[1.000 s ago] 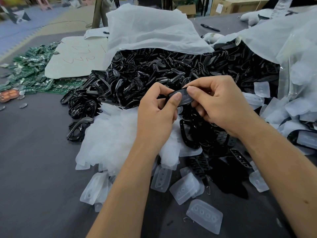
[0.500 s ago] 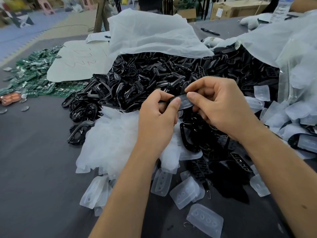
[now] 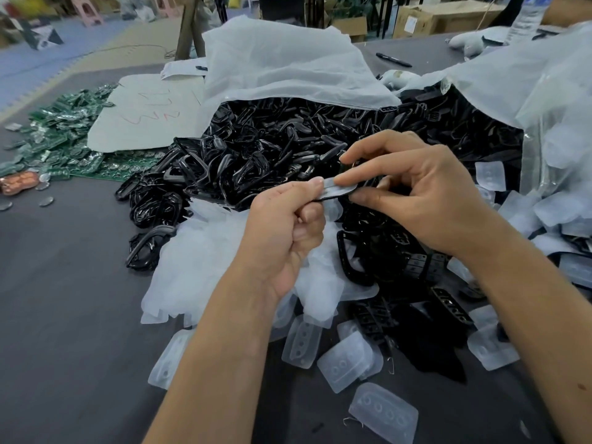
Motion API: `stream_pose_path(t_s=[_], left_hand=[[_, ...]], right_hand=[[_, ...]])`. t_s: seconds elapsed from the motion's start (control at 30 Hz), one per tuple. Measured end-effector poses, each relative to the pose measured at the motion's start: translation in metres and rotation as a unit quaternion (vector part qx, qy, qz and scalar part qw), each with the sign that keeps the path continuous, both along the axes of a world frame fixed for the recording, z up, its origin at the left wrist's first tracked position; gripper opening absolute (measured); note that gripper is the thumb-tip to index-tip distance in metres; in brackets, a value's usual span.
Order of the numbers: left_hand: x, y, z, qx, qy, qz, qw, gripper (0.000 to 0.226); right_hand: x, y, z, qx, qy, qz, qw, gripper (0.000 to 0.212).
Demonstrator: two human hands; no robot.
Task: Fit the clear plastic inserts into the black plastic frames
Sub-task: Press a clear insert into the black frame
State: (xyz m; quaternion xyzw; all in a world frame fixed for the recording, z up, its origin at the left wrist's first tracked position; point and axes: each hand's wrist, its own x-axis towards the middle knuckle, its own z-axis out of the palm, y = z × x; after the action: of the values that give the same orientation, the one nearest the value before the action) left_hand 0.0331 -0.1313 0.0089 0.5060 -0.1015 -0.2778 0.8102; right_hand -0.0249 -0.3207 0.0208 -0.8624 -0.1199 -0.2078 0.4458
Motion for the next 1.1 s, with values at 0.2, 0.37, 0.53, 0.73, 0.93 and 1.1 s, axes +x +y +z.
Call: stream_pose_path(t_s=[0.2, 0.37, 0.53, 0.73, 0.93, 1.1], left_hand=[[-0.001, 0.000, 0.004, -0.079, 0.050, -0.001, 0.996, 0.047], [-0.003, -0.007, -0.002, -0.077, -0.039, 0.072, 0.994, 0.026], [-0.005, -0.008, -0.004, -0.077, -0.079, 0.088, 0.990, 0.029], [-0.006, -0.008, -0.002, -0.090, -0.057, 0.094, 0.990, 0.024], [-0.007, -0.008, -0.004, -0.053, -0.048, 0.083, 0.994, 0.021], [-0.007, -0.006, -0.004, -0.029, -0.045, 0.069, 0.996, 0.013]], right_hand=[[0.002, 0.006, 0.000, 0.069, -0.025, 0.000, 0.997, 0.018], [0.004, 0.021, -0.005, 0.365, 0.055, 0.002, 0.929, 0.015], [0.004, 0.028, -0.005, 0.431, 0.143, 0.040, 0.890, 0.013], [-0.001, 0.017, 0.002, 0.447, 0.197, 0.097, 0.867, 0.026], [0.000, 0.013, 0.003, 0.479, 0.212, 0.093, 0.847, 0.026], [0.000, 0.009, 0.001, 0.473, 0.190, 0.071, 0.857, 0.031]])
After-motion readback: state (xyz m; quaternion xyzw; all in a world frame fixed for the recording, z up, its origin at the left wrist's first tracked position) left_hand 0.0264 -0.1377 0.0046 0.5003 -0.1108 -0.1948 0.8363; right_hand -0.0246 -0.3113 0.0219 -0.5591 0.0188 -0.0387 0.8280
